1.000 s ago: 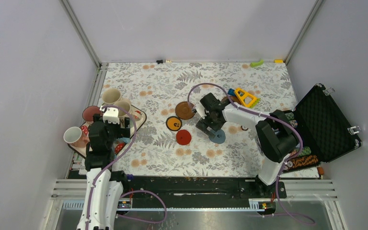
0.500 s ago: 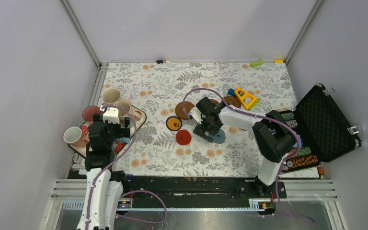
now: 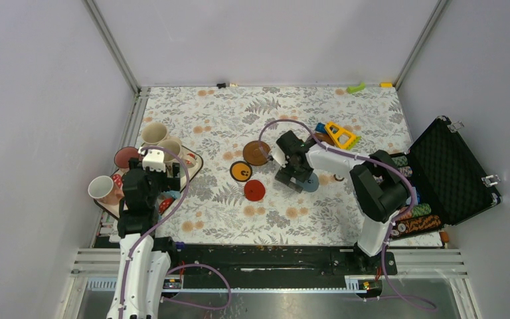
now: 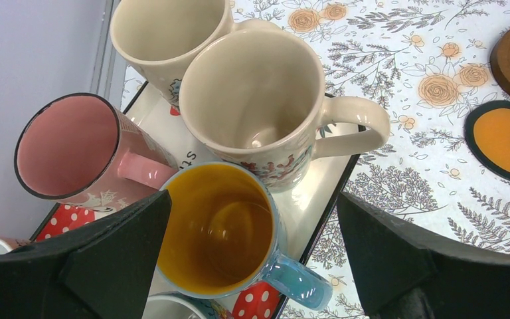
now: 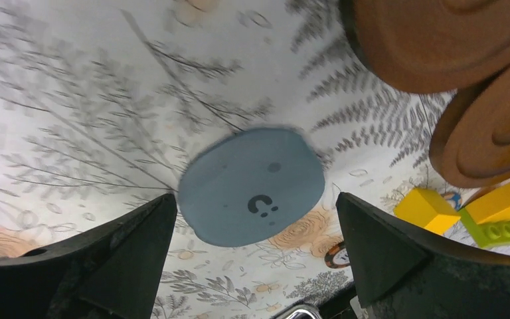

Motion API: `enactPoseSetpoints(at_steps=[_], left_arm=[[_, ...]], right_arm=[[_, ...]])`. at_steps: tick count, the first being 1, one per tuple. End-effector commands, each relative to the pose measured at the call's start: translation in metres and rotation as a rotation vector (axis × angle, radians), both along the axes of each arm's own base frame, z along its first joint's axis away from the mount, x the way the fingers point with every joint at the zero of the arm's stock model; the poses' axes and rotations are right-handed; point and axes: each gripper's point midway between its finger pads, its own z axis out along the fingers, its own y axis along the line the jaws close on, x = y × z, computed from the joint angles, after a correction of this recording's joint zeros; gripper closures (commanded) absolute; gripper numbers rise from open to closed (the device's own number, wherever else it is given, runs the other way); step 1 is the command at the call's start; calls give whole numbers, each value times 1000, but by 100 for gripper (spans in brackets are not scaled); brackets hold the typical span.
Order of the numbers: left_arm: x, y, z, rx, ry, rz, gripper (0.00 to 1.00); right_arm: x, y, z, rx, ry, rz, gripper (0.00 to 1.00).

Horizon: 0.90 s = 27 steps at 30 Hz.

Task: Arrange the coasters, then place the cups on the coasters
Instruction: Move the coaster to the center of the board.

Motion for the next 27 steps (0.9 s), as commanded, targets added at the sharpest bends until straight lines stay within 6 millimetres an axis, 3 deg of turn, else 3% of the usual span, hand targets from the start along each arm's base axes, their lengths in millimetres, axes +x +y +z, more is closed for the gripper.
enactPoseSetpoints(at_steps=[1, 6, 10, 14, 18, 21, 27], left_arm=[[3, 0, 12, 10, -54, -8, 1], [3, -1, 12, 7, -53, -14, 1], [2, -2, 13, 6, -54, -19, 1], [3, -2, 10, 4, -45, -21, 1], [4, -1, 8, 8, -35, -17, 1], [4, 0, 9, 10, -39, -12, 1], [5, 0, 6, 12, -33, -14, 1]], right_arm=[[6, -22, 9, 27, 52, -98, 0], [12, -34, 19, 36, 34, -138, 0], [14, -20, 41, 133, 23, -136, 0], [39, -3, 91, 239, -121, -124, 0], [77, -8, 115, 171, -254, -133, 0], [94, -13, 106, 62, -249, -102, 0], [95, -18, 61, -129, -138, 21, 0]])
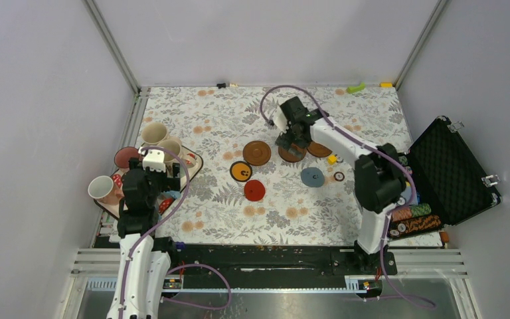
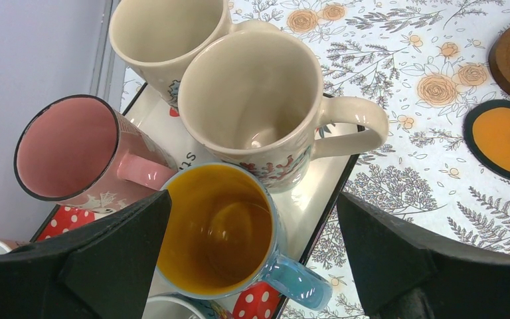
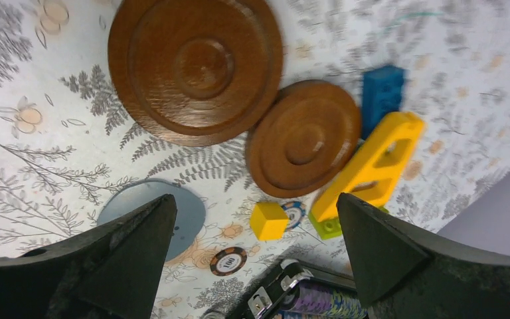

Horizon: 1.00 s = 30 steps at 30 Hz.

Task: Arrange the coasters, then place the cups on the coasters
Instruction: Move the coaster to the center of the board.

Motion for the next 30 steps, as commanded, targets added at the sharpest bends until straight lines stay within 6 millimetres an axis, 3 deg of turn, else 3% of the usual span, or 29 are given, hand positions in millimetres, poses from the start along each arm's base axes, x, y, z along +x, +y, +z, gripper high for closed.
enactPoseSetpoints(at_steps=[1, 5, 11, 16, 22, 30], left_arm=[[5, 1, 4, 9, -25, -8, 1], [6, 0, 4, 8, -20, -11, 1], [6, 1, 3, 12, -21, -6, 1], [7, 3, 2, 13, -17, 1, 1], [8, 3, 0, 14, -10, 1, 1], [8, 4, 1, 14, -13, 4, 1]], right_arm=[[-10, -13, -39, -214, 109, 85, 0], [-11, -5, -58, -246, 124, 118, 0], [10, 11, -82, -283, 127, 134, 0], [16, 41, -89, -229, 150, 160, 0], [15, 79, -86, -183, 112, 197, 0], [-16, 115, -48, -60, 96, 270, 0]])
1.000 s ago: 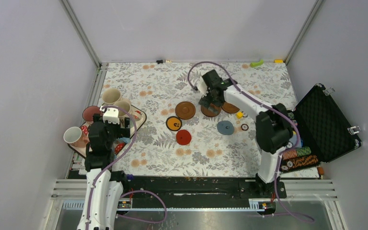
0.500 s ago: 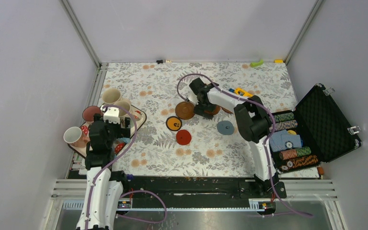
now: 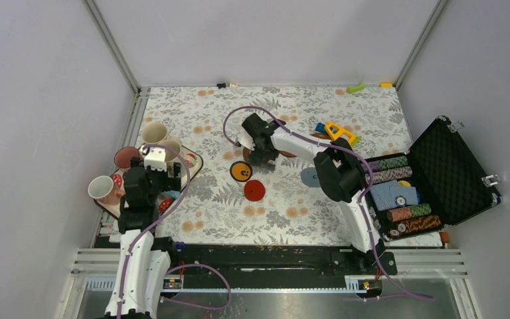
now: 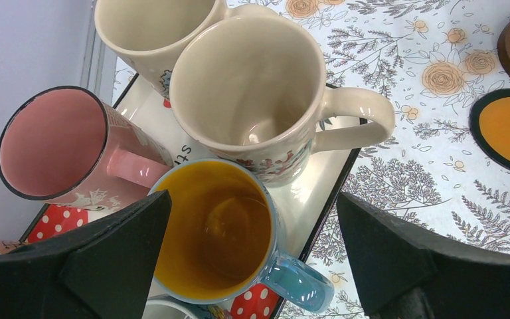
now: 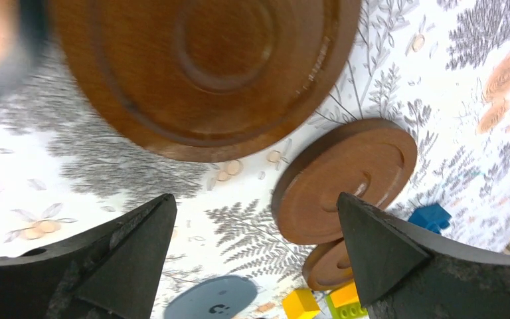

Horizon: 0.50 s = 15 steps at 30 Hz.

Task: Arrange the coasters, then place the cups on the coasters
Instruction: Move the coaster to the center of the board.

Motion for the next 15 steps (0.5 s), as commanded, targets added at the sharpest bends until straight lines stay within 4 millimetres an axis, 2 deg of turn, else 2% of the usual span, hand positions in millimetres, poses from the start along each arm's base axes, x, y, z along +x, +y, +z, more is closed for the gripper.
enactPoseSetpoints(at_steps=[1, 5, 9, 12, 15], left_arm=[[6, 3, 10, 15, -48, 4, 1], [5, 3, 11, 17, -52, 6, 1], [5, 3, 11, 17, -53, 7, 1], [5, 3, 10, 16, -51, 6, 1], [5, 3, 10, 18, -48, 6, 1]], right_arm=[[-14, 23, 33, 101, -14, 21, 0], [-15, 32, 17, 49, -19, 43, 0], [7, 47, 8, 1, -118, 36, 0], [30, 63, 15, 28, -205, 5, 0], [57, 83, 36, 92, -314, -36, 0]])
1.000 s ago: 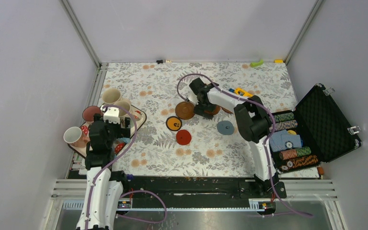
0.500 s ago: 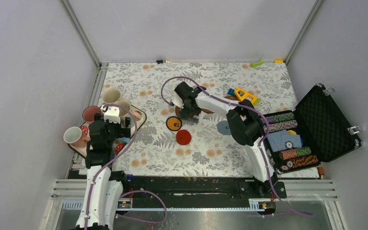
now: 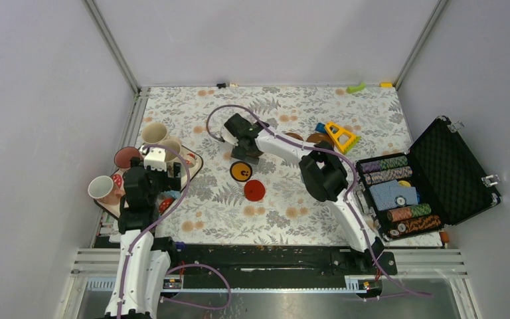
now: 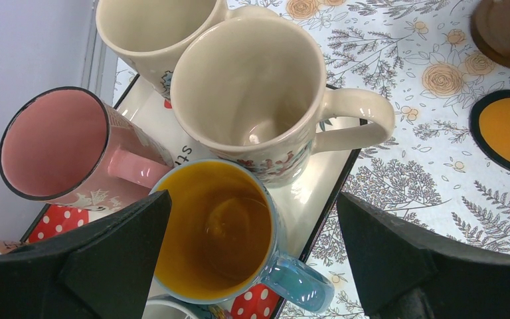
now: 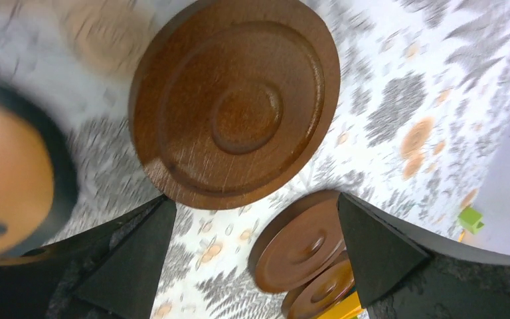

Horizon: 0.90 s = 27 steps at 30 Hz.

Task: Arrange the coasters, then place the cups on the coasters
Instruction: Move the coaster to the center of the board.

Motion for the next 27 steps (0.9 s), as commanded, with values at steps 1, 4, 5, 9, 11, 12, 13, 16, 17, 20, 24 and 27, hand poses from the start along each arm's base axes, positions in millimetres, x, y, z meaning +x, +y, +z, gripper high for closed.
enactPoseSetpoints(at_steps=[1, 4, 5, 9, 11, 12, 13, 16, 17, 20, 24, 27], left_arm=[[5, 3, 8, 17, -42, 7, 1], [6, 4, 8, 18, -39, 6, 1], [6, 3, 9, 18, -41, 5, 1], [5, 3, 9, 19, -42, 4, 1], [5, 2, 9, 18, -42, 0, 1], [5, 2, 9, 17, -43, -2, 1], [5, 2, 9, 17, -44, -4, 1], [4, 0, 11, 16, -46, -11, 1], [4, 0, 12, 15, -49, -12, 1], [3, -1, 13, 15, -55, -15, 1], [3, 0, 12, 16, -54, -10, 1], [3, 1, 12, 16, -52, -8, 1]], right_arm=[[46, 31, 35, 104, -203, -76, 0], [51, 42, 52, 155, -212, -94, 0], [47, 43, 56, 167, -186, -93, 0], [16, 31, 79, 193, -92, -50, 0], [7, 16, 85, 173, -95, -35, 0], [4, 5, 84, 155, -105, -37, 0], [4, -7, 84, 132, -121, -43, 0], [12, -49, 71, 45, -168, -107, 0], [16, -63, 66, 21, -175, -144, 0], [28, -102, 51, -22, -179, -267, 0], [41, -123, 34, -54, -183, -328, 0], [49, -127, 26, -85, -200, -338, 0]])
